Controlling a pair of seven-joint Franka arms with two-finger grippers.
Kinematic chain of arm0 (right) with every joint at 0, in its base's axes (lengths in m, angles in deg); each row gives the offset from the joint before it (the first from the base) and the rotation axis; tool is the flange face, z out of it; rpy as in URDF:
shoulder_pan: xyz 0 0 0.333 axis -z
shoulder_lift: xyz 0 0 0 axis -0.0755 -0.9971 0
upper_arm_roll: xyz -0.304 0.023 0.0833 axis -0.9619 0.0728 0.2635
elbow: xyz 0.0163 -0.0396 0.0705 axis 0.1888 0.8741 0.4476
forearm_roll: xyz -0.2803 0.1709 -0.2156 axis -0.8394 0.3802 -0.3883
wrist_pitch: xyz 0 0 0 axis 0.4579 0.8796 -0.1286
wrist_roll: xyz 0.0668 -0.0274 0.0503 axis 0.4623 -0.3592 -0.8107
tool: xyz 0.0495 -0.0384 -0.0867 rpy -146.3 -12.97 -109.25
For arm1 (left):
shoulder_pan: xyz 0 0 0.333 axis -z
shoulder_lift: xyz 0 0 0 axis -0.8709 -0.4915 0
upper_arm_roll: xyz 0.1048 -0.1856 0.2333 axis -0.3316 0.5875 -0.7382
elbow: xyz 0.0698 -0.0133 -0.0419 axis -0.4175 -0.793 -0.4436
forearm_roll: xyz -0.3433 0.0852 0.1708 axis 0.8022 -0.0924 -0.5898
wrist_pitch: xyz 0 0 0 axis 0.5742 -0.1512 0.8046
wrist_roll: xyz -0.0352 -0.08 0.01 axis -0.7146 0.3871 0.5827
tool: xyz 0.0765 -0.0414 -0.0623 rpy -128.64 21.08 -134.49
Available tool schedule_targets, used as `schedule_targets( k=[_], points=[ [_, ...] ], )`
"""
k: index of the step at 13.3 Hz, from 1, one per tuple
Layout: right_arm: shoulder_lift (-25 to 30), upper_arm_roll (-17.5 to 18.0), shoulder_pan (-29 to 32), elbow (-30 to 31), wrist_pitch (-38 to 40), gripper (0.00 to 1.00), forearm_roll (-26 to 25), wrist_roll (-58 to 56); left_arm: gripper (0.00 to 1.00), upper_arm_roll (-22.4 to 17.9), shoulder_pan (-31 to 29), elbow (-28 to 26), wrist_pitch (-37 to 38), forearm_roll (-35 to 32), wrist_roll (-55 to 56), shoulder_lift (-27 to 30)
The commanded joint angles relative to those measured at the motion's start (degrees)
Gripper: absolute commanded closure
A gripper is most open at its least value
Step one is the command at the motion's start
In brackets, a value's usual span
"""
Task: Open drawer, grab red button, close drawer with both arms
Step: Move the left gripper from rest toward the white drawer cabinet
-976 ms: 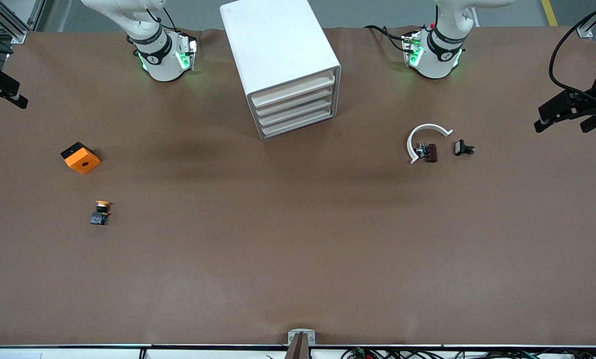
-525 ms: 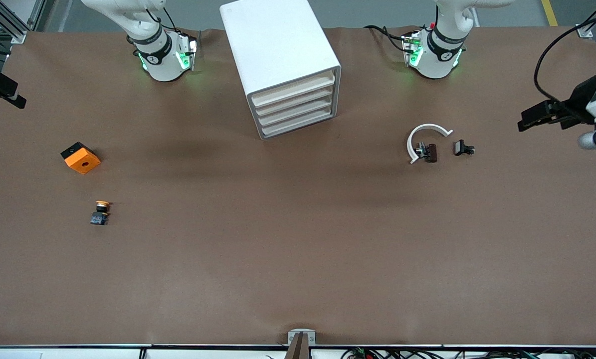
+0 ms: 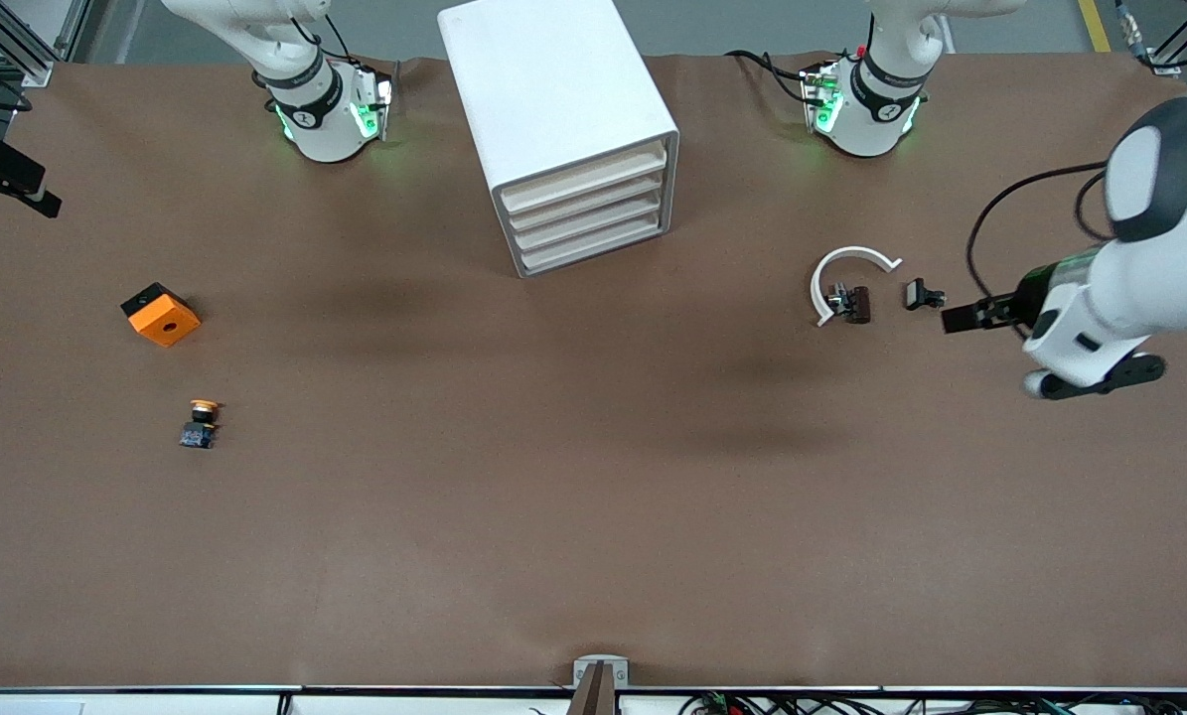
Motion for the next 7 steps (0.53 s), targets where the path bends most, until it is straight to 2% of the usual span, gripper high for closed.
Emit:
schedule_targets(
  k=[1, 3, 7],
  points=[
    [1.07, 0.0, -0.56, 0.82, -0.4, 0.0, 0.3, 0.57, 0.0, 0.74, 0.98, 1.12, -2.01, 2.11, 7.31, -2.55],
    [0.98, 0.0, -0.47, 0.82, -0.57, 0.0, 0.3, 0.57, 0.0, 1.01, 3.35, 1.12, -4.72, 2.2, 14.5, -5.0],
    [1.07, 0.0, -0.47, 0.82, -1.1, 0.0, 0.21, 0.4, 0.0, 1.09, 10.11, 1.12, -7.02, 3.6, 37.78, -8.96]
  ],
)
